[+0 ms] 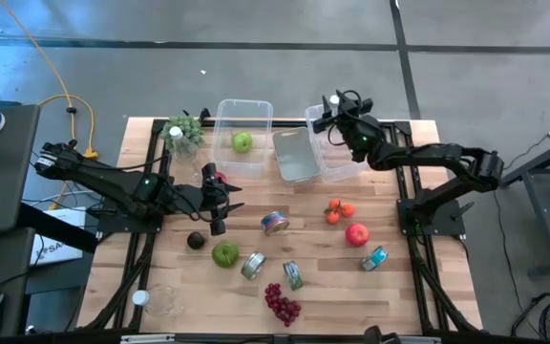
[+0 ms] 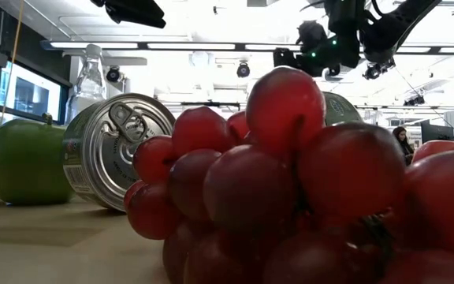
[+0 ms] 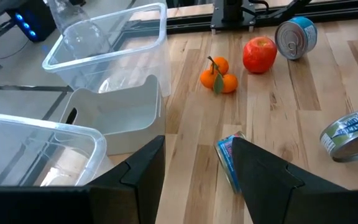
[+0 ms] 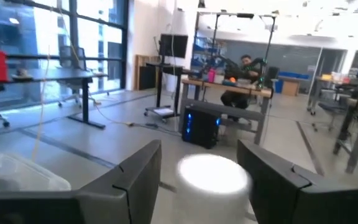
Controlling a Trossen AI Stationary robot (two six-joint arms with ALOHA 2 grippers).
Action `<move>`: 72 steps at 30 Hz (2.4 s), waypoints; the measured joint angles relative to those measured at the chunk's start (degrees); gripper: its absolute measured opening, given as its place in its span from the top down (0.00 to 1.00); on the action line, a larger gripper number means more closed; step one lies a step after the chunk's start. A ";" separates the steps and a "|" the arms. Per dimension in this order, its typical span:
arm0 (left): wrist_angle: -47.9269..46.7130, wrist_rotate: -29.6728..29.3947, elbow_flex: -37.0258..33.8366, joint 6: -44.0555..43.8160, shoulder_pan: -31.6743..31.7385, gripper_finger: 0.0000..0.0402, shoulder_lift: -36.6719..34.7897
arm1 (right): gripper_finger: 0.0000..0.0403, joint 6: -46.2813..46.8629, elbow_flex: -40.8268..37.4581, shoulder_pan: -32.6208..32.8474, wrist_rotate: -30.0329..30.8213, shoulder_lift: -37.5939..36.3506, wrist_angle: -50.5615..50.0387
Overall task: Pick & Place Food Item
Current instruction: Put the bottom right plastic bottle into the right transparent bin, then put the tangerine into the left transparent bin
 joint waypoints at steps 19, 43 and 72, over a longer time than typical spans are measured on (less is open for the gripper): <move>0.04 -0.04 0.00 2.03 0.00 0.56 -0.01 | 0.52 -31.60 0.07 17.17 1.79 -2.05 18.38; 0.59 -0.04 0.00 2.98 0.03 0.56 0.01 | 0.52 -24.41 0.11 56.38 31.13 -2.27 -0.35; 0.39 0.00 0.00 -4.35 -0.33 0.56 0.01 | 0.04 -22.78 0.06 69.68 45.76 -2.27 -3.50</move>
